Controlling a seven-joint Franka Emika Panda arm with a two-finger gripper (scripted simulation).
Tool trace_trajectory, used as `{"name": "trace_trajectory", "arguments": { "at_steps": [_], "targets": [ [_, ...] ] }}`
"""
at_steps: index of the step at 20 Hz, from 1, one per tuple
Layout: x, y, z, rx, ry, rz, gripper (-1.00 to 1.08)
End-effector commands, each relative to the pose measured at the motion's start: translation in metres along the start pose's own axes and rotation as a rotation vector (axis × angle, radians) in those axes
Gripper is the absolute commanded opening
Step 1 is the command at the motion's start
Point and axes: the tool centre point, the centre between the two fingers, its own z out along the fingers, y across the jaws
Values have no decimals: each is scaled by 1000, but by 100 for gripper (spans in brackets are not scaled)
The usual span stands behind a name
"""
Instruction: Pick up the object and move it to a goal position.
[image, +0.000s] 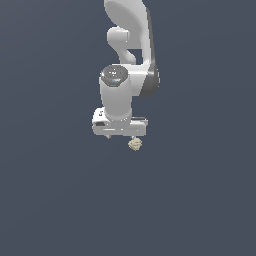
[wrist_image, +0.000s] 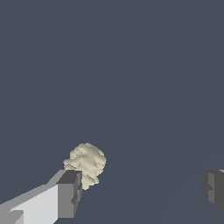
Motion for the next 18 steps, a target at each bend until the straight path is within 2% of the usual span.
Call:
{"name": "trace_trajectory", "arguments": {
  "at_steps": [1, 7, 18],
  "targets": [
    [-2, -3, 3, -2, 1, -46, 100],
    [-7, -12, 15, -8, 4, -200, 100],
    [-22, -35, 39, -18, 11, -563, 100]
  ]
}}
